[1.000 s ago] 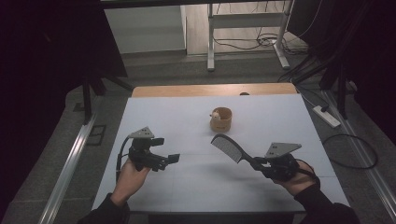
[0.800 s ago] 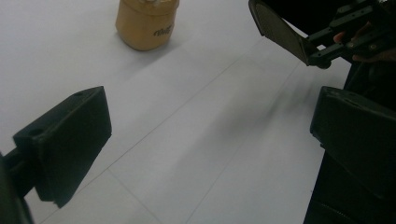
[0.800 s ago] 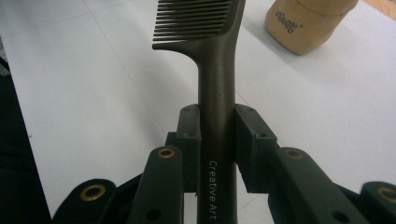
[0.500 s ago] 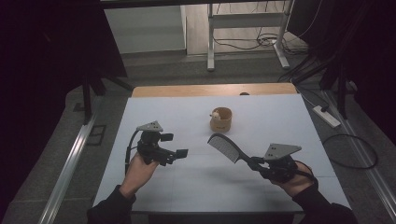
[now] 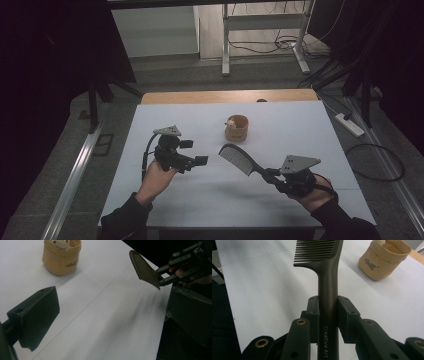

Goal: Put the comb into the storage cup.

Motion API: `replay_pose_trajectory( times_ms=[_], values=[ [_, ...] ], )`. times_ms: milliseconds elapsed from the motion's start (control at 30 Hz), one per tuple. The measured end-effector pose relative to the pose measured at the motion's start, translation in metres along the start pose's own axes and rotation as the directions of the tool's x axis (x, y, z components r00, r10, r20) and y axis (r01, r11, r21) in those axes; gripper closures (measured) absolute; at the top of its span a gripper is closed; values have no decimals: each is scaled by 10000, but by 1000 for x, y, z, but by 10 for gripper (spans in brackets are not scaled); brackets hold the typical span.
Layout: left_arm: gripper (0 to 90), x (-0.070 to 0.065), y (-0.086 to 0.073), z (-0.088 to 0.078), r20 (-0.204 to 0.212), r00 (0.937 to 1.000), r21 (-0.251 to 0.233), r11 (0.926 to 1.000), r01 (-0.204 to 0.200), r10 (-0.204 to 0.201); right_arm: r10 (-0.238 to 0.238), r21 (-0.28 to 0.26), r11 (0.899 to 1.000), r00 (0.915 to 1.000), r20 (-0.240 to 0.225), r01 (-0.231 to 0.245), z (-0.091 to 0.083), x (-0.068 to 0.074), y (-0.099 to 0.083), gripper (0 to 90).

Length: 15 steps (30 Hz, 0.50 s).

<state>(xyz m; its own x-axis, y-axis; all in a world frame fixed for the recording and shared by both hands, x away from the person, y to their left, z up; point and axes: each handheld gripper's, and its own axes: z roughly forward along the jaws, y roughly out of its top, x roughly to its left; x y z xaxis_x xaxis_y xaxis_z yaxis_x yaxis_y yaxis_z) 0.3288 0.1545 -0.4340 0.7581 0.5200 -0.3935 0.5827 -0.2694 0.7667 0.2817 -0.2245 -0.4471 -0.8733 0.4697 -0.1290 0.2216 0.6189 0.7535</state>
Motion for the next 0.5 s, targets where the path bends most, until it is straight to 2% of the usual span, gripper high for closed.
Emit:
replay_pose_trajectory(
  times_ms=[267,500],
  values=[
    [0,3,5,7,489,9985,104,9996,245,-249,-178,-145,9997,9998,-40,178,2,4,3,726],
    [0,8,10,15,995,9939,31,9989,464,-464,-359,-213,9991,9993,-87,357,4,8,6,726]
  ],
)
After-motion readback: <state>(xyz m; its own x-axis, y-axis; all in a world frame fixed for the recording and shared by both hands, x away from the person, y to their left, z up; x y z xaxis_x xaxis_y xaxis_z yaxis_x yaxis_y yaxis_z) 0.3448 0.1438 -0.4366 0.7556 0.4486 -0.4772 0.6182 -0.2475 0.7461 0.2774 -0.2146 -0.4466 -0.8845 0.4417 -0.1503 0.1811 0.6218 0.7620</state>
